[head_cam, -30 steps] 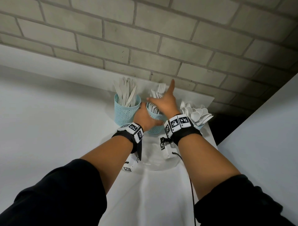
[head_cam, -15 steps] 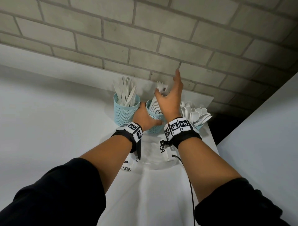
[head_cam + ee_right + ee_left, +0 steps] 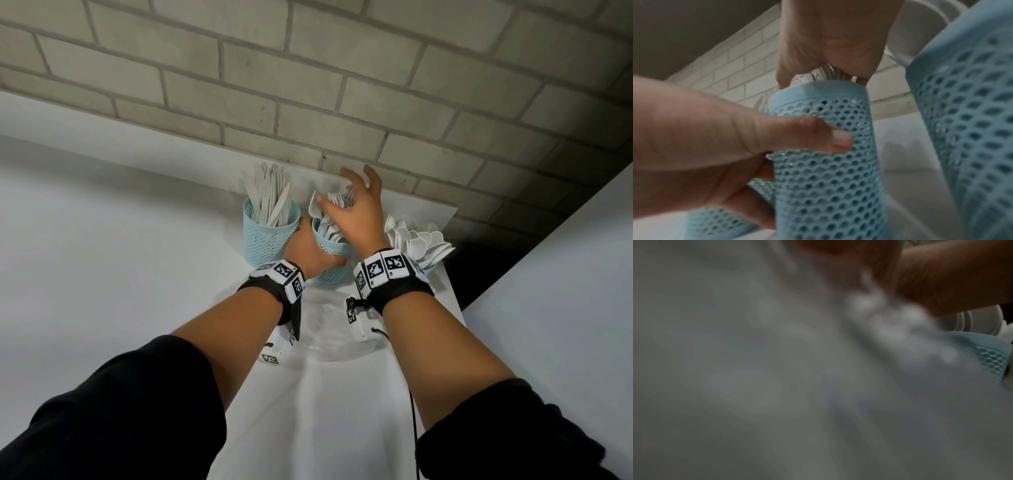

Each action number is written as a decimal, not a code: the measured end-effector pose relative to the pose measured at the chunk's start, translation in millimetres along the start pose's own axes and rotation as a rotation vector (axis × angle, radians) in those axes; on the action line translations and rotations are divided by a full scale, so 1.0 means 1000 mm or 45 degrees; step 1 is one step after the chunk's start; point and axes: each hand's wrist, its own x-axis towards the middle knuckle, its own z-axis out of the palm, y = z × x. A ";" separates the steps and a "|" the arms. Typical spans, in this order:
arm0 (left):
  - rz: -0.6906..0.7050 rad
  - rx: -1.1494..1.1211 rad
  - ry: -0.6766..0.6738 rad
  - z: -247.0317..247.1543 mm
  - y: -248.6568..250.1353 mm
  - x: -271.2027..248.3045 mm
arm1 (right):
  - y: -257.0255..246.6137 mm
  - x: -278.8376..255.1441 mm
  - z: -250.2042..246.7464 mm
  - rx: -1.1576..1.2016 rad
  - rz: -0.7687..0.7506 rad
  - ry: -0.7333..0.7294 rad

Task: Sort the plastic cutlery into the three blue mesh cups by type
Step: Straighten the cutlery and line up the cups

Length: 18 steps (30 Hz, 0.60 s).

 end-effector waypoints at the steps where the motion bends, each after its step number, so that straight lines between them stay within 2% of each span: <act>1: -0.003 0.000 0.001 0.000 0.000 0.001 | -0.001 0.000 -0.001 0.046 -0.019 -0.013; 4: -0.004 -0.006 -0.022 0.000 0.001 0.001 | -0.004 0.003 -0.001 -0.013 -0.031 -0.177; 6: -0.013 -0.036 -0.050 0.000 0.001 0.000 | -0.006 0.003 0.000 -0.238 -0.055 -0.297; 7: -0.017 -0.039 -0.049 -0.001 0.001 0.000 | -0.006 0.005 0.000 -0.354 -0.064 -0.298; 11: -0.043 -0.033 -0.019 0.000 0.001 -0.001 | -0.009 0.011 -0.001 -0.510 0.138 -0.051; 14: -0.037 -0.031 -0.023 -0.001 0.003 -0.001 | -0.012 0.007 0.006 -0.527 0.156 0.063; 18: -0.037 -0.046 -0.015 -0.001 0.002 -0.001 | -0.010 0.008 0.005 -0.451 0.163 -0.036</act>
